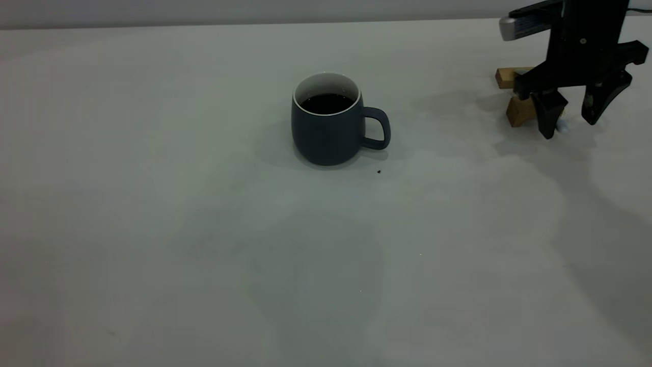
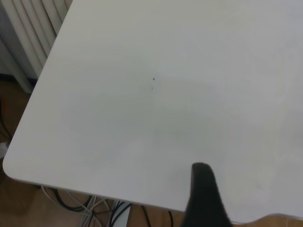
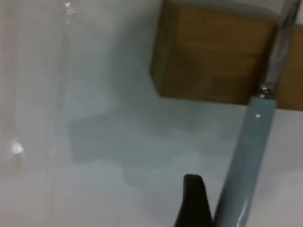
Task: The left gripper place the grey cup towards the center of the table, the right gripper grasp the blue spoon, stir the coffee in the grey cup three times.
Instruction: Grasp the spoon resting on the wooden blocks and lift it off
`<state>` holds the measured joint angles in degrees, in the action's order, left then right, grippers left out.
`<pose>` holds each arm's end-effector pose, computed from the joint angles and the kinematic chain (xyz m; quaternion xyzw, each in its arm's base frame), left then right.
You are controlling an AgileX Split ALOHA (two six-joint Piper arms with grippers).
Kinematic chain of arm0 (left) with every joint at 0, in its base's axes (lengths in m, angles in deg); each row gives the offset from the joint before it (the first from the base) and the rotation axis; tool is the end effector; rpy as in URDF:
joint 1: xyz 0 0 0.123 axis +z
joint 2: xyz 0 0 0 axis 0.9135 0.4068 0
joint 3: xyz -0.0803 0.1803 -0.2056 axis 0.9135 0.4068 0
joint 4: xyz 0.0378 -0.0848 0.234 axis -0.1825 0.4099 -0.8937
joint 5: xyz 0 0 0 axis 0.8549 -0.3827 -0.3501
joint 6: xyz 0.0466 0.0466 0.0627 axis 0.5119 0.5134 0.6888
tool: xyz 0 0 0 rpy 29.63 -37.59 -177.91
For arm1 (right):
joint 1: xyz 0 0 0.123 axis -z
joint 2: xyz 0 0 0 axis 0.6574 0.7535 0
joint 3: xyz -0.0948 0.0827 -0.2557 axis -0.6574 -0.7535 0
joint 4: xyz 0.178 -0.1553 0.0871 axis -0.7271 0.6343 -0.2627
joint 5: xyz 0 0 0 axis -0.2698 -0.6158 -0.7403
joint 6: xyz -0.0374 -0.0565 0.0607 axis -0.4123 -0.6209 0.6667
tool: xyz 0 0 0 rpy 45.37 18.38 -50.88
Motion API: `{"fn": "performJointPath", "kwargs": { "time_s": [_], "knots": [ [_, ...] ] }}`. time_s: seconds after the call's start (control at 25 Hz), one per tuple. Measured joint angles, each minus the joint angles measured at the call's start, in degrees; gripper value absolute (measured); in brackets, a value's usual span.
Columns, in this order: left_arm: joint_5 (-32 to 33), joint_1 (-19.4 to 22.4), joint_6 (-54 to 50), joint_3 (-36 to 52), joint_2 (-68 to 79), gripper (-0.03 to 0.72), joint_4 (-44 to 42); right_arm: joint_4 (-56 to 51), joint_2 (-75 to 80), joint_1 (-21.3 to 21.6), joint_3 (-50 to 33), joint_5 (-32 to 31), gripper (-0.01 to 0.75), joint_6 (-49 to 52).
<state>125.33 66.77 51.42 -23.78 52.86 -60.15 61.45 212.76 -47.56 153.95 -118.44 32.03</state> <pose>-0.0110 0.0127 0.2695 -0.0890 0.8631 0.0365 0.4958 0.4441 0.0378 0.0230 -0.1225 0.9898 -0.0689 0.0247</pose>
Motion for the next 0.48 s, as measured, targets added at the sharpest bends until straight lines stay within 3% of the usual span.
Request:
{"fn": "performJointPath", "kwargs": {
  "time_s": [0.48],
  "knots": [
    [0.0,0.0,0.0,0.1,0.0,0.585,0.0,-1.5,1.3,0.1,0.0,2.1,0.555,0.0]
  ]
}}
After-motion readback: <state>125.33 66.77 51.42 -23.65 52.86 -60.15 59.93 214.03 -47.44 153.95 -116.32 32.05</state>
